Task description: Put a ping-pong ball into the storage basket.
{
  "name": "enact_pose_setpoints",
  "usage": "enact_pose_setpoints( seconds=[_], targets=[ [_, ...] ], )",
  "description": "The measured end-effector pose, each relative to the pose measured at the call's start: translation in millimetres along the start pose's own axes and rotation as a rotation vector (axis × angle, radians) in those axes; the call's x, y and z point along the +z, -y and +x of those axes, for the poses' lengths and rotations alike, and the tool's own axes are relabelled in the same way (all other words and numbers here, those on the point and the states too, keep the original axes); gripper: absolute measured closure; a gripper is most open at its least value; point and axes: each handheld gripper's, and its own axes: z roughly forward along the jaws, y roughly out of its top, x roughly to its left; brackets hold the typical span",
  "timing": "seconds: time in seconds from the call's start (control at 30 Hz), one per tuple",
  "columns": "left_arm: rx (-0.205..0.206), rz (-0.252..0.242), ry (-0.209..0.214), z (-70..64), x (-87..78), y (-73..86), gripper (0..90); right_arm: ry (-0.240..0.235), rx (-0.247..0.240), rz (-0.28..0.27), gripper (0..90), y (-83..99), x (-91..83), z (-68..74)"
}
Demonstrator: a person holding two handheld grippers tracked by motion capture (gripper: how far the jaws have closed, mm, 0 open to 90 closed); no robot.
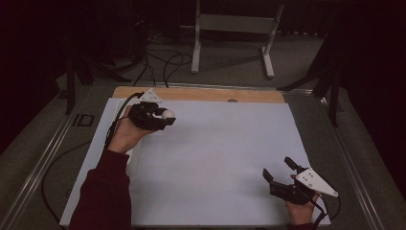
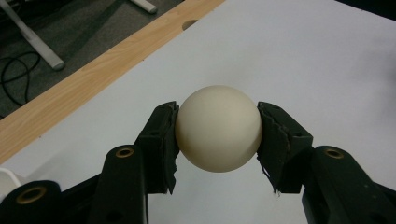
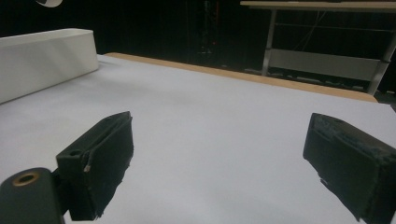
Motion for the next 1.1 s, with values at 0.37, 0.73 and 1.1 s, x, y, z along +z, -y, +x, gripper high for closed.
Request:
enact_pose_setpoints(
  seconds=[0.37,0.73,1.1],
  targets=[
    [0.002,-0.002,-0.006,3.2,-4.5,2.7,51.2,0.0,-0.001,0.002,8.2,0.1,0.1,0.0],
    [-0.005,-0.003,-0.012,7.1,-8.0,8.8,51.2,0.0,0.0,0.001,8.3,0.1,0.0,0.1],
    [-0.017,-0.004,-0.019,12.3,-13.9,16.0,51.2,-0.001,-0.002,0.002,8.3,0.3,0.2,0.4]
  ],
)
